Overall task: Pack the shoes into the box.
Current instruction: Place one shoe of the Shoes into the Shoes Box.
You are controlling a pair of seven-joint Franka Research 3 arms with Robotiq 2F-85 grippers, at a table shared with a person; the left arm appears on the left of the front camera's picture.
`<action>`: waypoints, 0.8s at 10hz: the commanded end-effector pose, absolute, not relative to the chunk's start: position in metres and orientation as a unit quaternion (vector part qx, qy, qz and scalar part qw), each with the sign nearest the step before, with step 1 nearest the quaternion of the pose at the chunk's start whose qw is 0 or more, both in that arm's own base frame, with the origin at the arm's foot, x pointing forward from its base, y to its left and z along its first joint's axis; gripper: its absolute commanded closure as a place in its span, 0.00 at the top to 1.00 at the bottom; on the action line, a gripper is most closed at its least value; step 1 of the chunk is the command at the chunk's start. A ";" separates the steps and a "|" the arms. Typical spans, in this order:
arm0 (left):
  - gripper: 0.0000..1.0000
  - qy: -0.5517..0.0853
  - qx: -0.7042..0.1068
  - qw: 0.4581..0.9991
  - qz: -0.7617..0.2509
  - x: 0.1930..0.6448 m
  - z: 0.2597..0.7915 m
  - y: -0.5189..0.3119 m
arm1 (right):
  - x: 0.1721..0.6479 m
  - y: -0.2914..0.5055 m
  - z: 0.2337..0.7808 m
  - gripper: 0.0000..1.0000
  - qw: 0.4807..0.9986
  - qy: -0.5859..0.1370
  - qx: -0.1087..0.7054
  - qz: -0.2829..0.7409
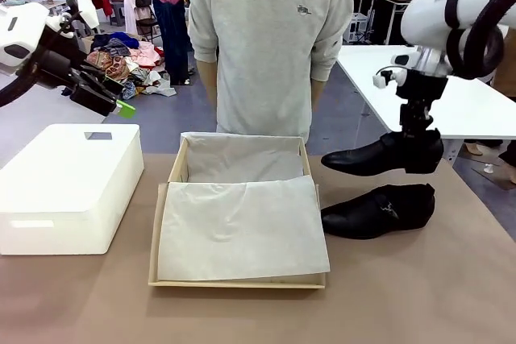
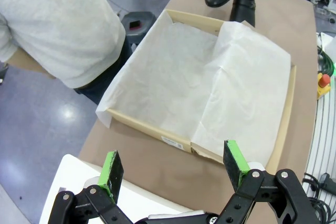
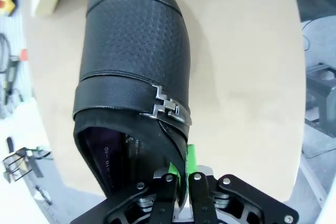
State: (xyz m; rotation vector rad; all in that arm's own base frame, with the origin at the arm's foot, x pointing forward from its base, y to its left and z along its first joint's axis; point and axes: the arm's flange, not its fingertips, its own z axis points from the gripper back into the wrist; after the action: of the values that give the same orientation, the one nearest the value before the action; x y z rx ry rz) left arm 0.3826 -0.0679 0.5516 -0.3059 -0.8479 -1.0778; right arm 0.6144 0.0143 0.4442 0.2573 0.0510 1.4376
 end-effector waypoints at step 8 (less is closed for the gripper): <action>1.00 -0.393 -0.144 0.757 -0.502 0.385 0.552 -0.066 | 0.594 0.095 0.544 0.00 0.754 0.031 0.047 0.654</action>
State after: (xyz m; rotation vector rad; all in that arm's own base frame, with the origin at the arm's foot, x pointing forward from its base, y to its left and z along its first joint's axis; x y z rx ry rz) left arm 0.3825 -0.0682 0.5516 -0.3055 -0.8475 -1.0794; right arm 0.5925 0.0988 0.5395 0.1442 0.0705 1.4339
